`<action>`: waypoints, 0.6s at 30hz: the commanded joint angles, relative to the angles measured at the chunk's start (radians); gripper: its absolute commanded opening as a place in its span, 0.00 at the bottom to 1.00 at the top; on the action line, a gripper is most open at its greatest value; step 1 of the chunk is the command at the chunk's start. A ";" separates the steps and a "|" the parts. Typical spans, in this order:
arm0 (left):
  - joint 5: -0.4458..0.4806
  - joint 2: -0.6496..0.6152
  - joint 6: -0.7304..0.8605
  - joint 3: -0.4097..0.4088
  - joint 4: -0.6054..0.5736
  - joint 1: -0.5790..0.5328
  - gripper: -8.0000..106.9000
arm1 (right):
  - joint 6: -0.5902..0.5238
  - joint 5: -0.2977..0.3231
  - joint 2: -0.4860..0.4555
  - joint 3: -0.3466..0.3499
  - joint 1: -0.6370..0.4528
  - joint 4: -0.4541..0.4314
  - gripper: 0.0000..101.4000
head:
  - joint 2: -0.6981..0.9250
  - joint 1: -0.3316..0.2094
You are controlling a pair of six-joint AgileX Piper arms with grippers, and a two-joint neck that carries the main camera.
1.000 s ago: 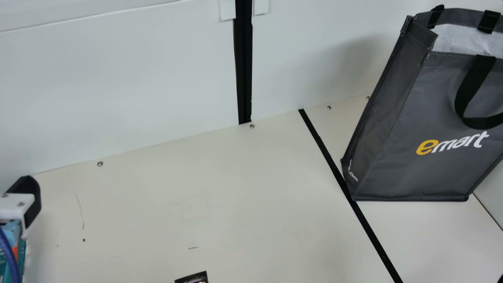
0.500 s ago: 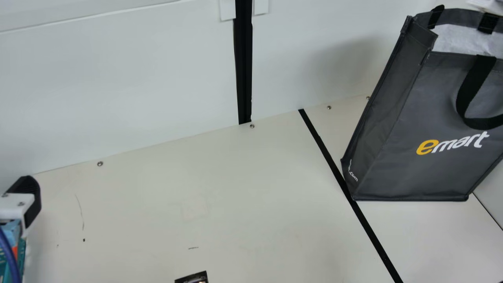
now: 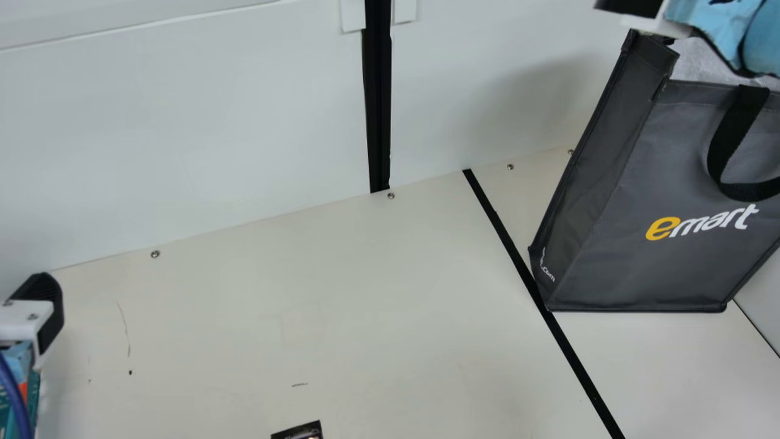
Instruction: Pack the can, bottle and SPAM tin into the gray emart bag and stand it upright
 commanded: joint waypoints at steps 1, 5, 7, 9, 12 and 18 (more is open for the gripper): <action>0.000 0.000 0.000 0.000 0.000 0.000 0.85 | 0.005 0.001 -0.007 0.014 0.047 -0.016 0.94 | -0.001 -0.023; 0.000 0.000 0.000 0.000 0.000 0.000 0.85 | 0.011 -0.004 -0.032 0.058 0.118 -0.045 0.94 | -0.001 -0.023; 0.000 0.000 0.000 0.000 0.000 0.000 0.85 | 0.012 -0.014 -0.050 0.094 0.154 -0.062 0.94 | -0.001 -0.023; 0.000 0.000 0.000 0.000 0.000 0.000 0.85 | 0.012 -0.028 -0.068 0.133 0.190 -0.080 0.94 | -0.001 -0.023; 0.000 0.000 0.000 0.000 0.000 0.000 0.85 | 0.014 -0.052 -0.098 0.198 0.240 -0.105 0.94 | -0.001 -0.023; 0.000 0.000 0.000 0.000 0.000 0.000 0.85 | 0.022 -0.108 -0.162 0.339 0.327 -0.148 0.94 | -0.001 -0.023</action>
